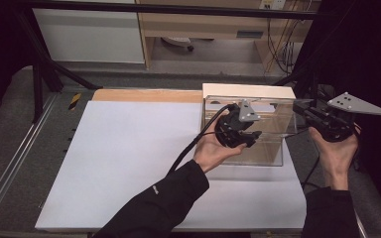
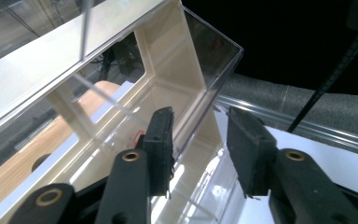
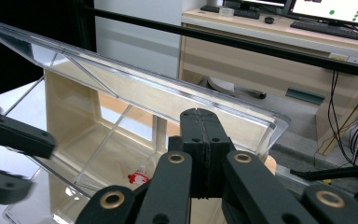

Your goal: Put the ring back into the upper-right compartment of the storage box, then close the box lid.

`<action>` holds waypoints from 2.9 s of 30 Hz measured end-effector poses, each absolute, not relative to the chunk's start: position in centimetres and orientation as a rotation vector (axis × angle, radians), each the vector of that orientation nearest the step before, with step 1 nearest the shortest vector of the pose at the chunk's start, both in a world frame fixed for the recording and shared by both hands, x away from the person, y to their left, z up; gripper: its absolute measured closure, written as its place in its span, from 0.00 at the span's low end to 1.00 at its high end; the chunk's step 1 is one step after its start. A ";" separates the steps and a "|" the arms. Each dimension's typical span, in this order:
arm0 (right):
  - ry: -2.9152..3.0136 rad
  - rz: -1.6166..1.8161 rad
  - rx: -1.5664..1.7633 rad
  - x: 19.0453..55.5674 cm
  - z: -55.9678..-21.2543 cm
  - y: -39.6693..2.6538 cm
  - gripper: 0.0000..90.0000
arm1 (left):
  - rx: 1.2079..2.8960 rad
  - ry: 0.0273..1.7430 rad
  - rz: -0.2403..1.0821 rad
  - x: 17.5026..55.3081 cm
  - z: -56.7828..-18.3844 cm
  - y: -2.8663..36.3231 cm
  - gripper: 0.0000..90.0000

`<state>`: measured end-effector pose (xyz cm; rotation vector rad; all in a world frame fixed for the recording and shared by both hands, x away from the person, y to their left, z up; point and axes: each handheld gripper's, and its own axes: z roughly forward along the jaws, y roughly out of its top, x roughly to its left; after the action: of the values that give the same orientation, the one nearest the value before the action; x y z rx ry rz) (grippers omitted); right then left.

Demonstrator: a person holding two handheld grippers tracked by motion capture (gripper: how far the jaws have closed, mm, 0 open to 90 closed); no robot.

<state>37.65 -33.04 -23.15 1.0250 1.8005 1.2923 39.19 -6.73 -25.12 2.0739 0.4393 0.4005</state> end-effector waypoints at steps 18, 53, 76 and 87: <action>1.800 1.286 1.027 37.6 -23.1 -33.0 1.00 | 2.026 0.540 0.437 37.6 -25.6 2.0 0.44; 1.804 1.280 1.041 37.7 -23.2 -32.8 1.00 | 2.019 0.888 0.506 37.2 -35.5 18.4 0.12; 1.816 1.278 1.040 38.0 -23.4 -32.3 1.00 | 2.020 1.051 0.528 35.9 -40.2 24.4 0.07; 1.820 1.280 1.049 37.5 -23.8 -32.5 1.00 | 2.016 1.091 0.526 35.6 -41.7 25.5 0.07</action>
<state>37.51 -32.48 -23.77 1.0489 1.8204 1.2795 35.56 25.51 -41.67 2.0161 1.0911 0.5261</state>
